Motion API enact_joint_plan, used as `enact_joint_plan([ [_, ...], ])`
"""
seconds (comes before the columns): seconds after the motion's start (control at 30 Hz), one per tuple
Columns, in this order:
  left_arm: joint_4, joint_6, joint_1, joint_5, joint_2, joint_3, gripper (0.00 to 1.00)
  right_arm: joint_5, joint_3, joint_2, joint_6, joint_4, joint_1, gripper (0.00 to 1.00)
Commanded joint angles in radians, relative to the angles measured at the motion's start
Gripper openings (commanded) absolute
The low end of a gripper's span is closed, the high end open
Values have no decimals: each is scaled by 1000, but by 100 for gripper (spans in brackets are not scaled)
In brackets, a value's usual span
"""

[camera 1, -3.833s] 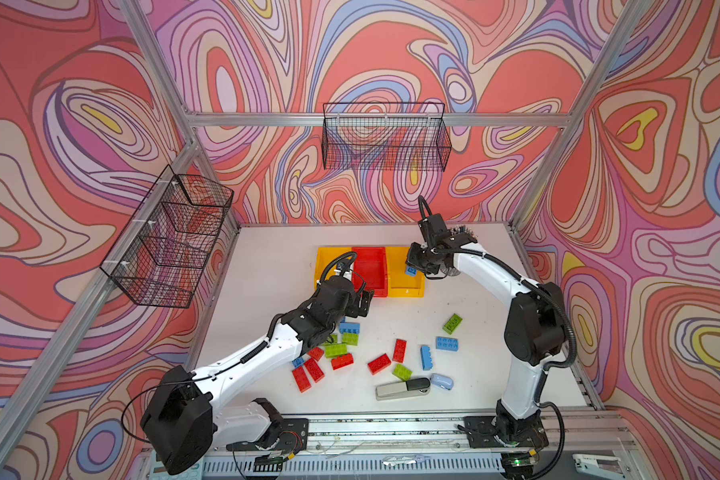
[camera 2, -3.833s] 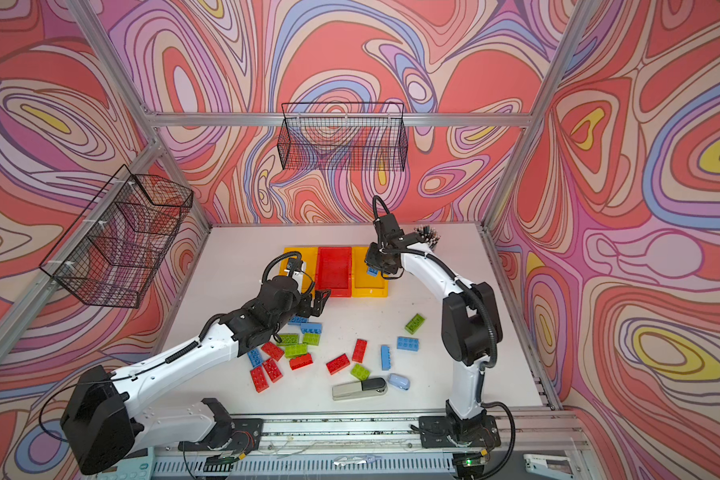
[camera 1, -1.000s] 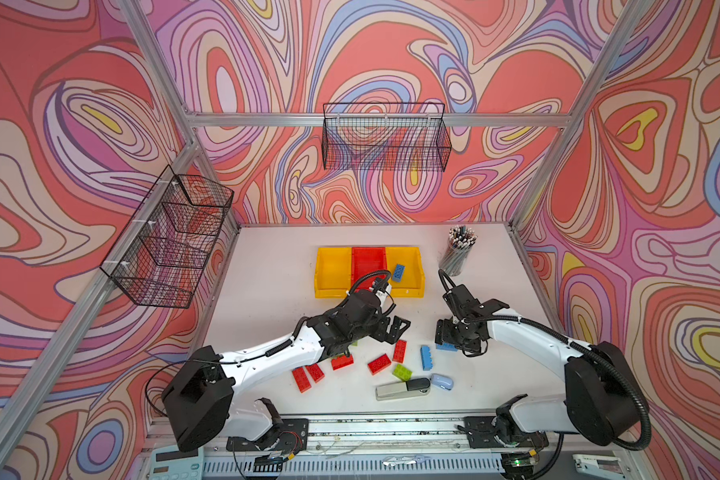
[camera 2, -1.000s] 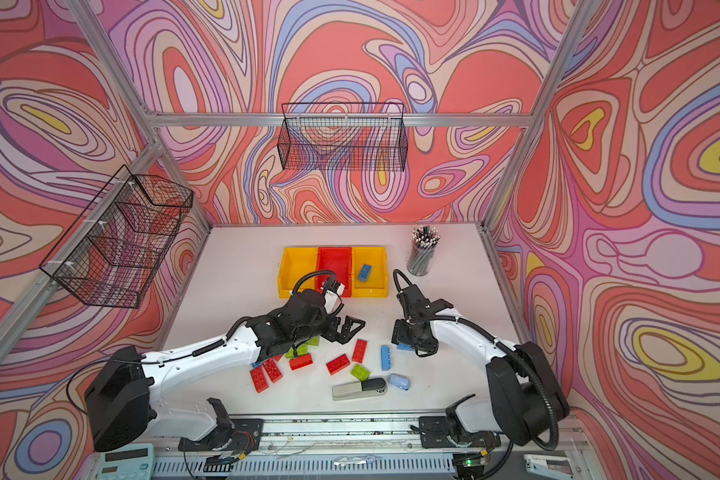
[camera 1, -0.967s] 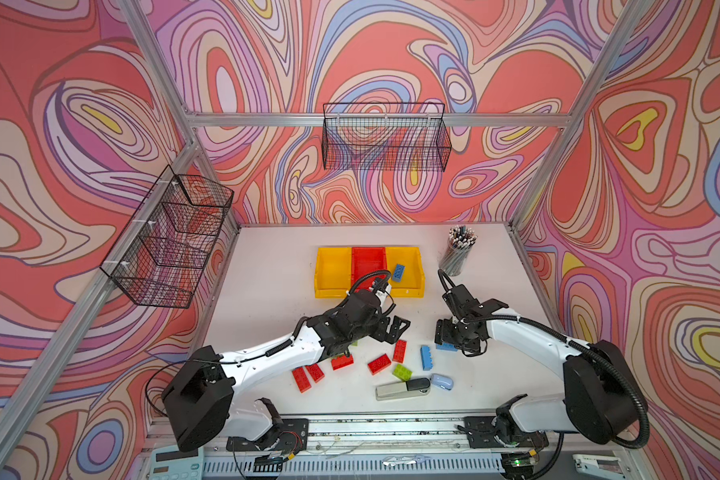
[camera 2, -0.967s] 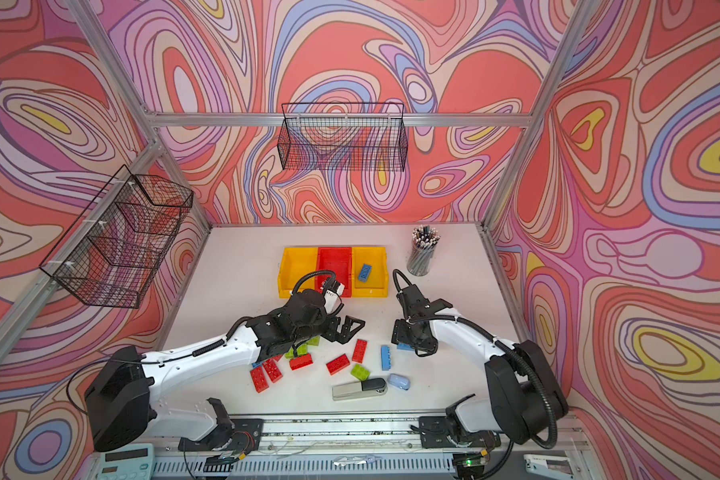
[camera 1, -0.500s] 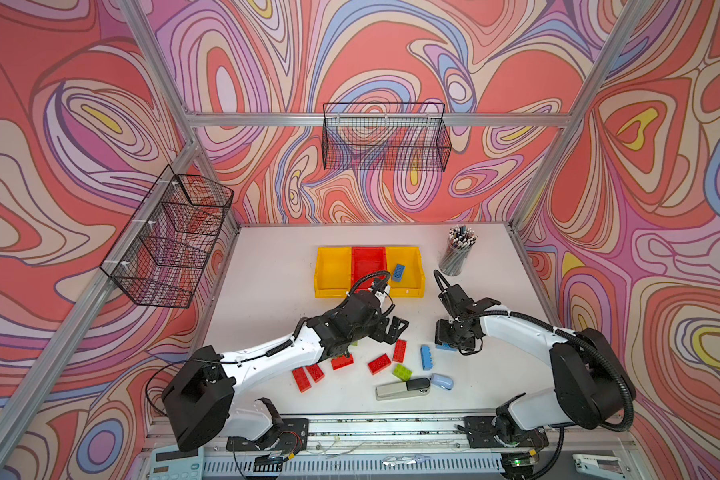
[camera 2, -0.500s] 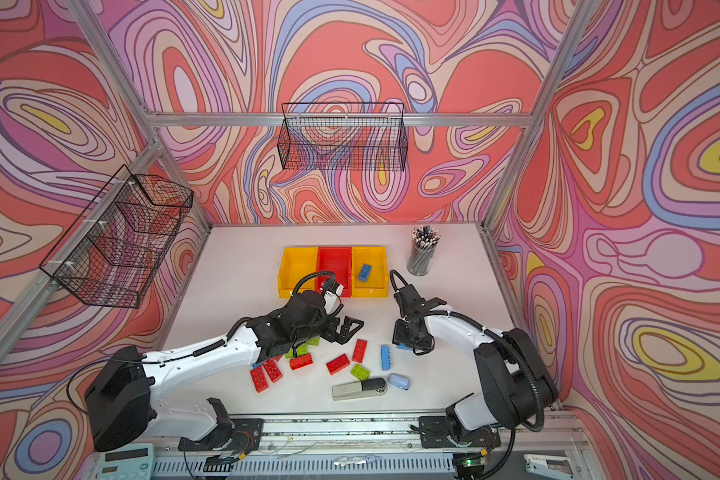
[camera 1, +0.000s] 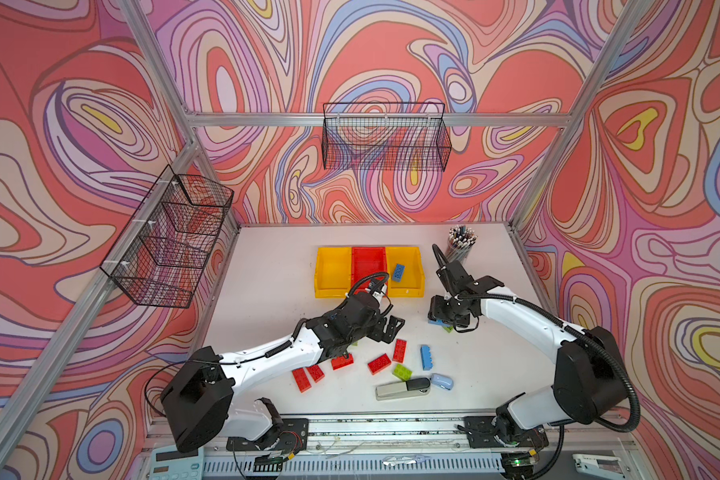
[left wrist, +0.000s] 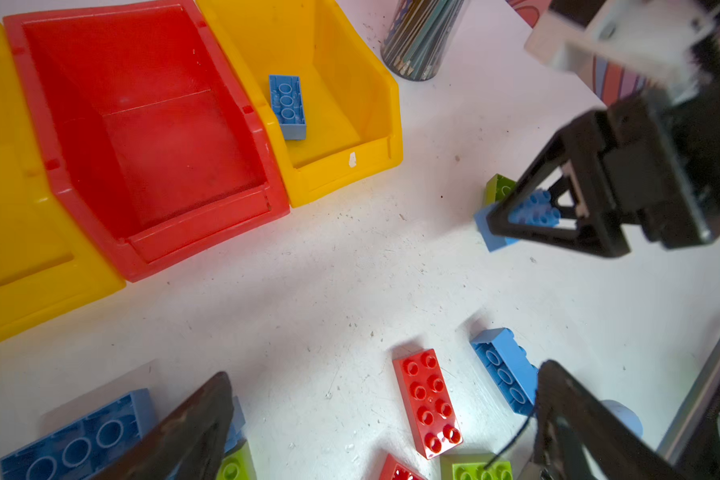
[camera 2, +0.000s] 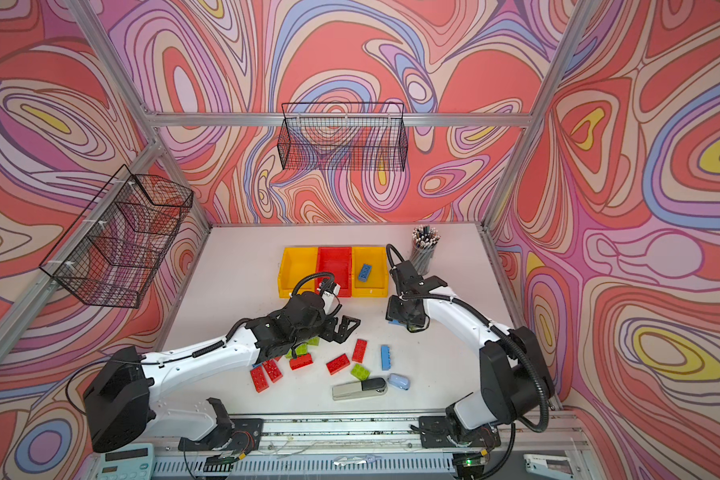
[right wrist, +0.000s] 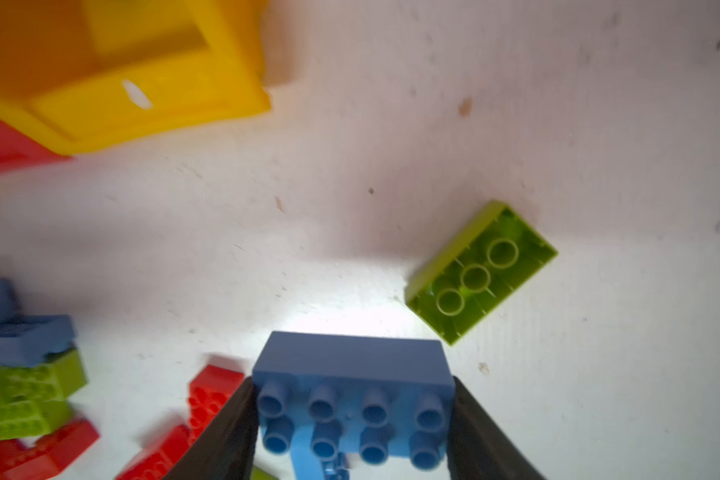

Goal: Sort the legos into containers by color
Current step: 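Grasp the second blue brick and drop it into the same yellow bin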

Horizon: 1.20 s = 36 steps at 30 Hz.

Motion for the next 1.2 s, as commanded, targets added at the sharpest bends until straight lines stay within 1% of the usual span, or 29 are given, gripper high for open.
enact_joint_plan([
  [0.0, -3, 19, -5, -49, -34, -17, 100, -15, 129, 57, -11, -36, 7, 49],
  [0.23, -29, 30, 10, -90, -71, -25, 100, -38, 393, 246, -47, -5, 6, 49],
  [0.3, -28, 35, 21, -91, -82, -28, 100, -41, 465, 325, -55, 2, 6, 49],
  [0.43, -34, 44, 56, -83, -93, -24, 100, -46, 580, 436, -72, 22, 7, 49],
  [0.63, -63, 69, 109, -61, -108, -10, 100, -43, 693, 551, -82, 26, 6, 49],
  [0.9, -52, 94, 170, -24, -109, -11, 100, -42, 809, 661, -75, 24, 6, 51],
  [1.03, -45, 105, 182, -8, -104, -4, 100, -25, 878, 708, -71, 7, 6, 58],
  [1.17, -42, 110, 192, 2, -104, -3, 100, -17, 930, 728, -67, -5, 6, 72],
])
